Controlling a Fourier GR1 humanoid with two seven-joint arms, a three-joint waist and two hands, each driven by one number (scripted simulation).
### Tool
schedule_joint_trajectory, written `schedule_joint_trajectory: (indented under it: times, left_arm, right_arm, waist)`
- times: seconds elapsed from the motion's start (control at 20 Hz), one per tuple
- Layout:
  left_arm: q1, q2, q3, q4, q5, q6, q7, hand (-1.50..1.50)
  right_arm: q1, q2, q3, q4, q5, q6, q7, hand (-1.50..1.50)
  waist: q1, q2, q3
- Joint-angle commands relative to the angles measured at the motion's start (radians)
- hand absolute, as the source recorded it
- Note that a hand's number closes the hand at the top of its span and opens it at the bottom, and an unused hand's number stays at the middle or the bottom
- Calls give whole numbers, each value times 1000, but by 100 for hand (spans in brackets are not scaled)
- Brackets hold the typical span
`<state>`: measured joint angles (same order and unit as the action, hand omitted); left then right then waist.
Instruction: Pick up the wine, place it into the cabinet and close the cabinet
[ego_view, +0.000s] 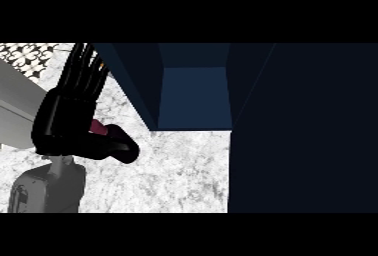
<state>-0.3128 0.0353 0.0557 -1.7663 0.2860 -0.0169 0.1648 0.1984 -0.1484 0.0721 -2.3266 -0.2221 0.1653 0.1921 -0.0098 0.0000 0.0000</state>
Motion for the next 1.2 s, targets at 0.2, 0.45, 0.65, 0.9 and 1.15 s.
schedule_joint_trajectory:
  times: [0.2,0.45,0.65,0.9,1.15]
  left_arm:
    - [-38,-22,-39,-18,-12,61,52,-150]
    - [57,9,-10,-78,41,8,35,-150]
    - [7,-24,-68,-41,-27,70,48,-150]
    - [-12,-14,-45,-34,-21,77,43,-150]
    - [24,-1,-68,-115,-61,115,115,-150]
  right_arm:
    - [-39,16,-14,-29,-13,3,102,-150]
    - [-11,26,-31,-39,-12,37,83,-150]
    - [-147,22,-42,13,-7,11,142,-150]
    - [-32,10,-118,-62,-98,76,156,-150]
    - [-92,42,-77,-104,-53,9,224,-150]
  waist:
    - [7,-1,0]
    - [7,-1,0]
    - [9,0,0]
    - [5,-1,0]
    - [8,-1,0]
